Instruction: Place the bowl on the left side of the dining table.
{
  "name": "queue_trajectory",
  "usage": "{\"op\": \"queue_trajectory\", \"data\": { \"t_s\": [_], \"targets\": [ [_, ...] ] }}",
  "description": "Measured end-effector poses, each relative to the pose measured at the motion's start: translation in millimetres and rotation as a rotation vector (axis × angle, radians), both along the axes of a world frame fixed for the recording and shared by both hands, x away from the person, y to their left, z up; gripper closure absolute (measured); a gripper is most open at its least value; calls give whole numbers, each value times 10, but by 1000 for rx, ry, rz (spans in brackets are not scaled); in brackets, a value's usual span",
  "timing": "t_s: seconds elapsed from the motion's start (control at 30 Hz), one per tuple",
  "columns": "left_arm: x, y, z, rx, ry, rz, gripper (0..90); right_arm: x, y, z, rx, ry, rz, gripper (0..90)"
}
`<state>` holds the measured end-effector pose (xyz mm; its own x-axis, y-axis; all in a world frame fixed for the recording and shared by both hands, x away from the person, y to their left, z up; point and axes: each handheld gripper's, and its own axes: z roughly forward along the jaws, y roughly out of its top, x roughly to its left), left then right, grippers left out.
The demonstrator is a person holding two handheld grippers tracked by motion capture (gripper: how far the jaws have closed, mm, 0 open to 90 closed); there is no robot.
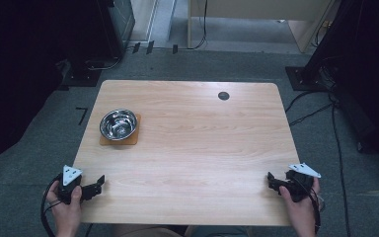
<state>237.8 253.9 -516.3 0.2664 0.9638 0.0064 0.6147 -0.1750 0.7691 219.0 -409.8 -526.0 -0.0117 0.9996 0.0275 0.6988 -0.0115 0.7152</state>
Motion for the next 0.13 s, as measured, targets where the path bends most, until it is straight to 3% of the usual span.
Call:
{"op": "queue_trajectory", "data": {
  "t_s": [0.13],
  "targets": [
    [1,12,1,-12,2,2,94,1,-1,0,-1,0,0,31]
  ]
}}
